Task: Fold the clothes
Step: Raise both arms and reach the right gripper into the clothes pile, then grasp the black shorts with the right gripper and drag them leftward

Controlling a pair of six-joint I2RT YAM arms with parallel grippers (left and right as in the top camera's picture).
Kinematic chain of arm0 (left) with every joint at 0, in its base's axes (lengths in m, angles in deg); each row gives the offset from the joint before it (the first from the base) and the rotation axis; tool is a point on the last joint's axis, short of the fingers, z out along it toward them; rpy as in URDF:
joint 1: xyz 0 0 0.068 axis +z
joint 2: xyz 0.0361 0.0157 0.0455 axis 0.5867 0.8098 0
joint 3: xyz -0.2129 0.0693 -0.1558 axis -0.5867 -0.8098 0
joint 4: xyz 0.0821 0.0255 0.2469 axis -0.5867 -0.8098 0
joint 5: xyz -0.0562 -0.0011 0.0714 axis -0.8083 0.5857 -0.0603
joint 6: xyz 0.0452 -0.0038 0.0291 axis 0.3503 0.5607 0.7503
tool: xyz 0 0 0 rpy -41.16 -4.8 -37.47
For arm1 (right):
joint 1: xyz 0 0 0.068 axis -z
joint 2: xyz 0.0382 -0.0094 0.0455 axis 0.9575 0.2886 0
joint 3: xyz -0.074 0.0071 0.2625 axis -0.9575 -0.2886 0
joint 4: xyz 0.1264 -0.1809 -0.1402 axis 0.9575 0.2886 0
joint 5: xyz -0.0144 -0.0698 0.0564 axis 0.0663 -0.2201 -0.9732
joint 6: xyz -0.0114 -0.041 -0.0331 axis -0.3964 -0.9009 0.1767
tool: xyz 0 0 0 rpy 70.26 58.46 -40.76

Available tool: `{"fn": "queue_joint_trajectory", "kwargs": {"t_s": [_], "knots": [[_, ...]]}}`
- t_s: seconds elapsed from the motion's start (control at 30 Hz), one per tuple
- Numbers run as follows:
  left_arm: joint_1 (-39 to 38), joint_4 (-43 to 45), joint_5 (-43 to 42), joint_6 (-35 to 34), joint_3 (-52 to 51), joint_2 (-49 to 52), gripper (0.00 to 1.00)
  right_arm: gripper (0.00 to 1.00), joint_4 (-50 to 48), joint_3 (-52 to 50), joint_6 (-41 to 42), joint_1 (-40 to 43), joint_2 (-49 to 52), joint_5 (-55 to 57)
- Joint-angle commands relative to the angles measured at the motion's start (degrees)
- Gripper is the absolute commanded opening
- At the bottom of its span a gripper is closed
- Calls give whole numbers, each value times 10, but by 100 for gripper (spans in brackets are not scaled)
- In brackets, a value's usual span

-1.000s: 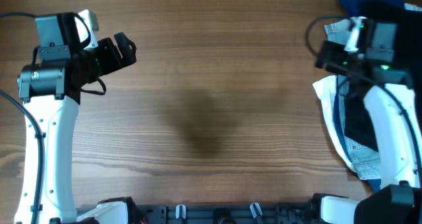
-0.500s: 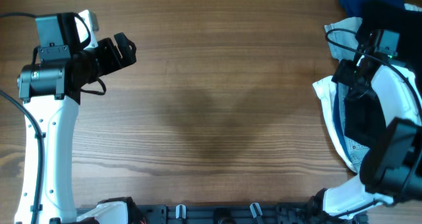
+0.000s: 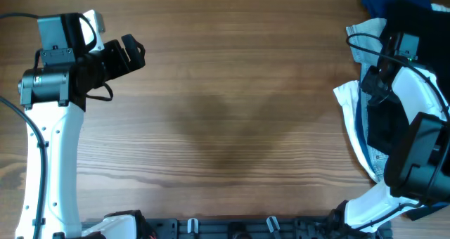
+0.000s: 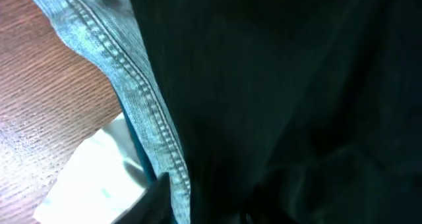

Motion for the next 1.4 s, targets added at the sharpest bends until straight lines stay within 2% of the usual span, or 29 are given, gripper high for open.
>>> {"fn": "queue_joint_trajectory", "kwargs": {"t_s": [0.0, 0.03, 0.2, 0.27, 0.37, 0.5, 0.6, 0.7, 0.8, 0.87, 0.93, 0.97, 1.0, 1.07, 1.1, 1.17, 1.2, 1.27, 1.37], "knots": [[0, 2, -11, 11, 11, 2, 100, 16, -4, 11, -13, 0, 9, 18], [0, 3, -11, 11, 11, 2, 100, 4, -3, 11, -13, 0, 9, 18], [0, 10, -11, 11, 11, 2, 100, 4, 3, 12, -12, -2, 8, 5], [0, 19, -11, 11, 11, 2, 100, 4, 30, 24, -21, -3, -3, -36], [0, 49, -11, 11, 11, 2, 95, 4, 104, 91, -43, -8, -39, -107], [1, 72, -11, 11, 11, 2, 96, 4, 189, 188, -58, -41, -92, -166], [11, 85, 7, -10, 11, 2, 97, 4, 215, 241, -58, -101, -108, -194], [41, 87, 15, -37, 11, 2, 98, 4, 213, 246, -51, -181, -106, -234], [84, 86, 15, -37, 11, 2, 99, 4, 186, 246, -34, -305, -100, -269], [104, 83, 15, -37, 11, 2, 98, 4, 172, 246, 23, -371, -100, -175], [109, 77, 15, -36, 11, 2, 100, 4, 173, 246, 43, -386, -100, -119], [109, 73, 15, -36, 11, 2, 100, 7, 176, 246, 43, -384, -100, -103], [109, 70, 15, -36, 11, 2, 100, 30, 185, 246, 43, -373, -100, -87], [109, 64, 15, -35, 11, 2, 100, 70, 202, 246, 47, -348, -100, -68], [109, 62, 15, -34, 11, 2, 100, 82, 211, 246, 55, -329, -100, -56], [109, 56, 15, -34, 11, 2, 100, 97, 235, 246, 57, -288, -100, -39], [109, 53, 15, -34, 11, 2, 100, 100, 246, 246, 59, -269, -100, -32], [109, 47, 15, -34, 11, 2, 100, 100, 283, 243, 59, -209, -95, -1], [109, 45, 15, -34, 11, 2, 100, 100, 289, 227, 55, -166, -79, 7]]}}
